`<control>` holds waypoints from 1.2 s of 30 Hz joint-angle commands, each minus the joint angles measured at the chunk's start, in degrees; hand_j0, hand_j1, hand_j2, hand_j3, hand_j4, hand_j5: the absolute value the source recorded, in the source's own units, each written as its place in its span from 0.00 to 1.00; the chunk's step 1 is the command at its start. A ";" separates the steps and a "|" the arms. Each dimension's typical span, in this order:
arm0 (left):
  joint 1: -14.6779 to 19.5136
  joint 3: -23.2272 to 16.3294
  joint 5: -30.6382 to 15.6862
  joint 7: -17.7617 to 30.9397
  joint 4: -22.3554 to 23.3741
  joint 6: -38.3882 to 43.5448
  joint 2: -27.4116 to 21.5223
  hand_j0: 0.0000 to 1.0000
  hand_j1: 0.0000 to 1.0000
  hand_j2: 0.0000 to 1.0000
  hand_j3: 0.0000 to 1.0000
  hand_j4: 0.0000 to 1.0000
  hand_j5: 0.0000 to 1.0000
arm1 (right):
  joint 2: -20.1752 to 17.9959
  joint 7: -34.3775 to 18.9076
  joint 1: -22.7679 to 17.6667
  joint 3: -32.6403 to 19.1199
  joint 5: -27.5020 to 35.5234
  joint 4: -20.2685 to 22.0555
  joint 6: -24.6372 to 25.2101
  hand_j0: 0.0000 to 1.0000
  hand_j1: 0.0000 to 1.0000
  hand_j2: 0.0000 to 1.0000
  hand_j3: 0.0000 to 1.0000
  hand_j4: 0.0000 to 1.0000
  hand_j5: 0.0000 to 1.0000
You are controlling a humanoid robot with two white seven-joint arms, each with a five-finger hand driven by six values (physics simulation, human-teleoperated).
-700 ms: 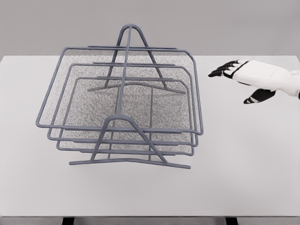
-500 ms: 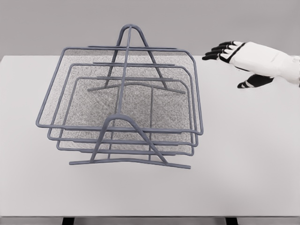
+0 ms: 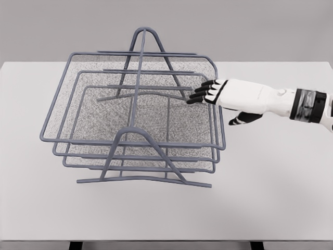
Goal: Pull out the upper folder box with right arm
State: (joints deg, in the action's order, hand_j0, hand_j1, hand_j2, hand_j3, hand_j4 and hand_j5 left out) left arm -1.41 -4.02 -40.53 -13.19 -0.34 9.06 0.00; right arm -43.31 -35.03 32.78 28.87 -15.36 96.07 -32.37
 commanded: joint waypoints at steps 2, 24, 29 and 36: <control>-0.09 -0.02 0.01 0.00 -0.01 -0.01 0.00 1.00 1.00 1.00 1.00 1.00 1.00 | -1.42 0.03 -0.70 0.14 0.34 0.00 -0.50 1.00 1.00 1.00 1.00 1.00 1.00; -0.09 -0.02 0.01 0.00 -0.01 -0.01 0.00 1.00 1.00 1.00 1.00 1.00 1.00 | -11.35 0.03 -13.62 -13.40 0.42 -0.97 -2.63 1.00 1.00 1.00 1.00 1.00 1.00; 0.00 -0.02 0.01 0.00 0.08 -0.01 0.00 1.00 1.00 1.00 1.00 1.00 1.00 | -14.52 0.03 -13.80 -14.28 0.60 -0.97 -2.63 1.00 1.00 1.00 1.00 1.00 1.00; 0.00 -0.02 0.01 0.00 -0.01 -0.01 0.00 1.00 1.00 1.00 1.00 1.00 1.00 | -16.28 0.03 -19.07 -20.17 0.69 -1.06 -2.63 1.00 1.00 1.00 1.00 1.00 1.00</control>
State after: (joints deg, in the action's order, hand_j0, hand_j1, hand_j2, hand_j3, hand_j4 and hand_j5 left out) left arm -1.41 -4.00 -40.53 -13.19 -0.37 9.06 0.00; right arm -58.90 -34.82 13.54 10.23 -6.09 95.94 -34.03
